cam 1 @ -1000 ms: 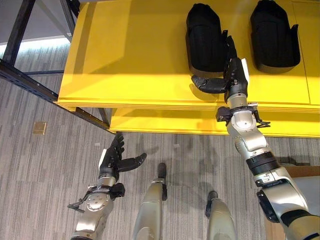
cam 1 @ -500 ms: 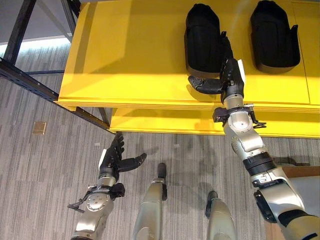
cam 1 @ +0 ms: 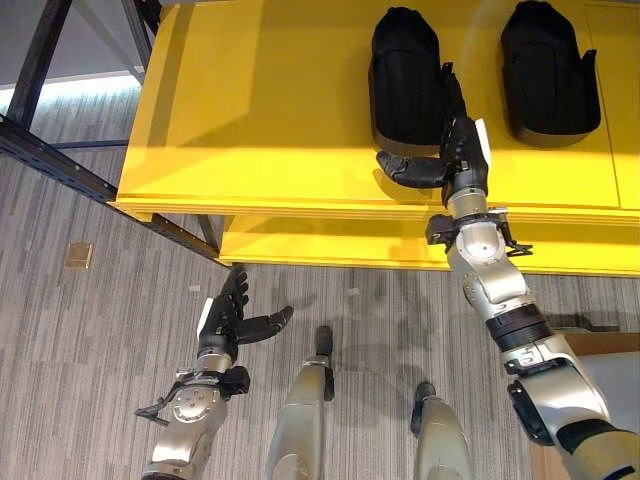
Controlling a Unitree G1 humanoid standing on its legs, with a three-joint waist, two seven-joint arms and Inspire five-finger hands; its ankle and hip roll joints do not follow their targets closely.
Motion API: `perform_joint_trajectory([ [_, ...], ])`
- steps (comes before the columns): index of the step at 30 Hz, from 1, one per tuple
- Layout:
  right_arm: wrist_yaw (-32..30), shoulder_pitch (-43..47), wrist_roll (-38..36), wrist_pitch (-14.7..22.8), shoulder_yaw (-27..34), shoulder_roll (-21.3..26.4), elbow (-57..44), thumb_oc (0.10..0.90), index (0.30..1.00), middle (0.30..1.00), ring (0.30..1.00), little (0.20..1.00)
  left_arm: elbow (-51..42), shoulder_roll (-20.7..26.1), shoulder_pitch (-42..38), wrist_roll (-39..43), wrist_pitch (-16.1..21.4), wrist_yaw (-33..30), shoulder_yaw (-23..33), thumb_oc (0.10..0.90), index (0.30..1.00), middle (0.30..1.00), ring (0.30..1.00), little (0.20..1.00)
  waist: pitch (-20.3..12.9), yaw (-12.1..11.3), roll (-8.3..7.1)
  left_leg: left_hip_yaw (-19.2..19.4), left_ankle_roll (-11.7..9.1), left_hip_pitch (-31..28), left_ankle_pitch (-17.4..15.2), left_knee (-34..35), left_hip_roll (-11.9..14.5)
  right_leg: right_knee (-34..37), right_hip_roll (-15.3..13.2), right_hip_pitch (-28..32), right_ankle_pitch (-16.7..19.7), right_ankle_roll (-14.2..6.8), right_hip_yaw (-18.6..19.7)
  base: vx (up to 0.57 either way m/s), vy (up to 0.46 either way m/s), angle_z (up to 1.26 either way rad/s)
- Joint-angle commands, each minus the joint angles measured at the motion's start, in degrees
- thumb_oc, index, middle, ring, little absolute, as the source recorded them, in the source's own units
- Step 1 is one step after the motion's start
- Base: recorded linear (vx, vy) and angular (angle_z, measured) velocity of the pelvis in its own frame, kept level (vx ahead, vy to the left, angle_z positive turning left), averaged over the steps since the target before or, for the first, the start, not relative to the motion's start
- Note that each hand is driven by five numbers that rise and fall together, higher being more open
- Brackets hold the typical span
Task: Move parts from the plastic box to the shelf.
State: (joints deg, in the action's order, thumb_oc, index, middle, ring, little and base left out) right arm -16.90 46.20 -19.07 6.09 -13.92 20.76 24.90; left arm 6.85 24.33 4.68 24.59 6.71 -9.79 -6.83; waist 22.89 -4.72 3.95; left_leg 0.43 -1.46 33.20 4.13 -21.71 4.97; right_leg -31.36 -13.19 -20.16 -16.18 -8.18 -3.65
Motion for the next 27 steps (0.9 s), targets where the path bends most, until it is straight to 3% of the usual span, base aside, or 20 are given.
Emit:
perform_joint_trajectory([
  [1, -1.8, 5.7, 5.4, 3.7, 0.7, 2.3, -3.4, 0.9, 1.0, 1.0, 1.0, 1.0, -2.2, 1.9, -0.3, 1.5, 6.3, -1.8, 0.7, 0.9, 1.0, 1.0, 1.0, 1.0, -5.2, -0.3, -0.14, -1.2, -3.1, 1.4, -6.0, -5.6, 5.9, 4.4, 0.2, 2.4, 2.1, 3.1, 0.2, 0.0, 0.0, 0.0],
  [11, -5.4, 4.0, 17.9, 5.0, 3.5, 6.6, -18.8, 0.9, 1.0, 1.0, 1.0, 1.0, -2.6, 1.7, 0.0, -0.3, 6.7, -3.0, 1.7, 0.9, 1.0, 1.0, 1.0, 1.0, -5.2, 0.9, -0.71, -1.1, -3.0, 1.7, -6.4, -5.9, 6.1, 4.0, 0.3, 1.7, 1.8, 3.0, 0.5, 0.0, 0.0, 0.0],
  [27, -3.4, 0.5, 22.7, 6.6, 2.0, 5.1, -31.2, 0.9, 1.0, 1.0, 1.0, 1.0, -3.9, 1.3, 1.1, -1.6, 6.4, -4.5, 2.8, 0.9, 1.0, 1.0, 1.0, 1.0, -5.2, 1.8, -1.35, -1.0, -2.9, 2.4, -6.4, -6.1, 6.3, 3.9, 0.7, 0.8, 1.9, 3.2, 0.8, 0.0, 0.0, 0.0],
])
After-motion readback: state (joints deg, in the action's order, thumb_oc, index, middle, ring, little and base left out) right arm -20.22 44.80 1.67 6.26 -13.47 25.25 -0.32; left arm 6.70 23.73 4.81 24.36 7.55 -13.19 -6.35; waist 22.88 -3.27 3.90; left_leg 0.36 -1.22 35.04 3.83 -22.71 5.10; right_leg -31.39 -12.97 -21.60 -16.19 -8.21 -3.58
